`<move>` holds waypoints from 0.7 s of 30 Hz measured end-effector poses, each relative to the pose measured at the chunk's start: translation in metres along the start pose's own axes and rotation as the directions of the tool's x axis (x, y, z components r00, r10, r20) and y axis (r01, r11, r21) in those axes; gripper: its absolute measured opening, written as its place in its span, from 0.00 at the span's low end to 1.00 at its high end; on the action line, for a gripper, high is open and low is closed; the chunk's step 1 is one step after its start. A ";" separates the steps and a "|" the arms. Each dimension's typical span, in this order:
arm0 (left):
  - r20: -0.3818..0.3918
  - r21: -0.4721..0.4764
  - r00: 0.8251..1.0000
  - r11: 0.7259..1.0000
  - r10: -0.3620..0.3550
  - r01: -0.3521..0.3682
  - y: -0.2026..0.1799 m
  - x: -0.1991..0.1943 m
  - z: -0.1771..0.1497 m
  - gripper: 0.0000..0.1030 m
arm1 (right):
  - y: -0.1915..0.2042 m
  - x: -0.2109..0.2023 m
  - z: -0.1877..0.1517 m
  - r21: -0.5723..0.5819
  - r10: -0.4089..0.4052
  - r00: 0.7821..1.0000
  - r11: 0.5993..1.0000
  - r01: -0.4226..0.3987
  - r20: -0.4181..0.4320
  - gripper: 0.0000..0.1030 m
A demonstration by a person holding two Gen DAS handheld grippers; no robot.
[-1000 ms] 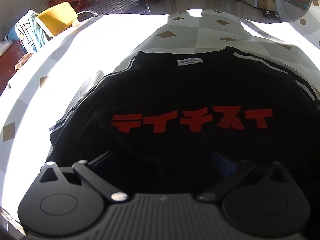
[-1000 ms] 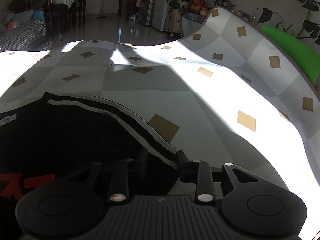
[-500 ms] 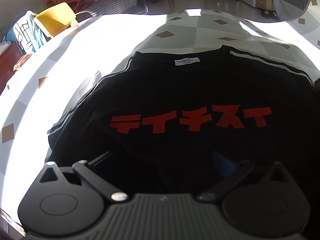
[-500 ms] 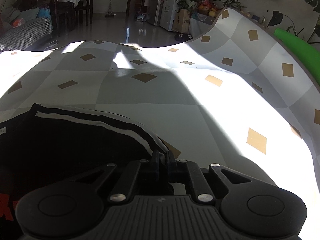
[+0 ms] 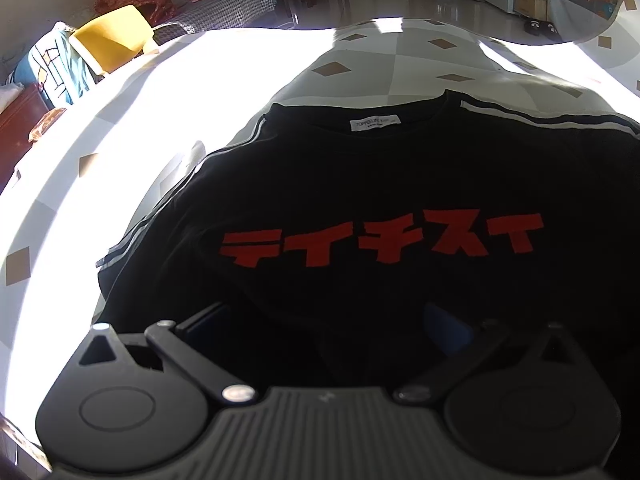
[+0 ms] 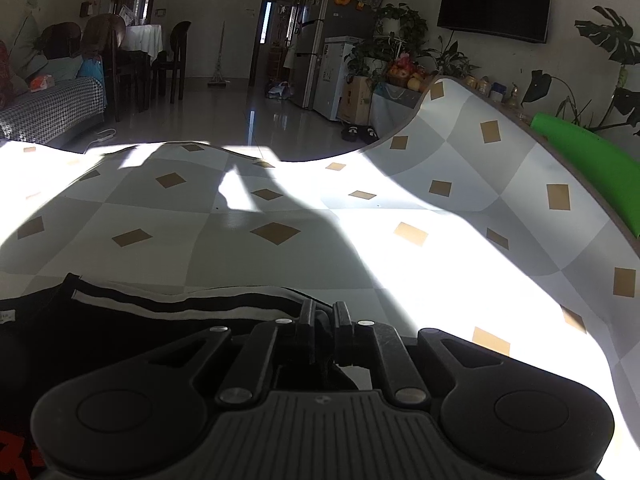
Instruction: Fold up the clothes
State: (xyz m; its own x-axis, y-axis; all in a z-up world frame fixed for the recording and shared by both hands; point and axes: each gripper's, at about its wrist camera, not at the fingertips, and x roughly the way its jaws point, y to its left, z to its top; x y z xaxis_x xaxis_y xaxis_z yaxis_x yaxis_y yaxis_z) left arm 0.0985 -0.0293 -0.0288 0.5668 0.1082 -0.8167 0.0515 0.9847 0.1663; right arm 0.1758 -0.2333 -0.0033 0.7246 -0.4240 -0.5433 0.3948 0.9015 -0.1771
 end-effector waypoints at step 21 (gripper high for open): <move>0.020 0.005 1.000 1.000 0.014 -0.014 0.000 -0.003 -0.005 1.00 | 0.014 -0.015 -0.036 0.005 0.036 0.970 0.999 -0.035 -0.239 0.37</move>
State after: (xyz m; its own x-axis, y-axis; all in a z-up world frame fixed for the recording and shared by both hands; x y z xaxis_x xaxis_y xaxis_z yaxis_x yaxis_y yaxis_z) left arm 0.0928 -0.0291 -0.0296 0.5839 0.1188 -0.8031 0.0479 0.9825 0.1802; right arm 0.1497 -0.2112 -0.0273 0.5819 -0.3587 -0.7299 0.3717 0.9155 -0.1536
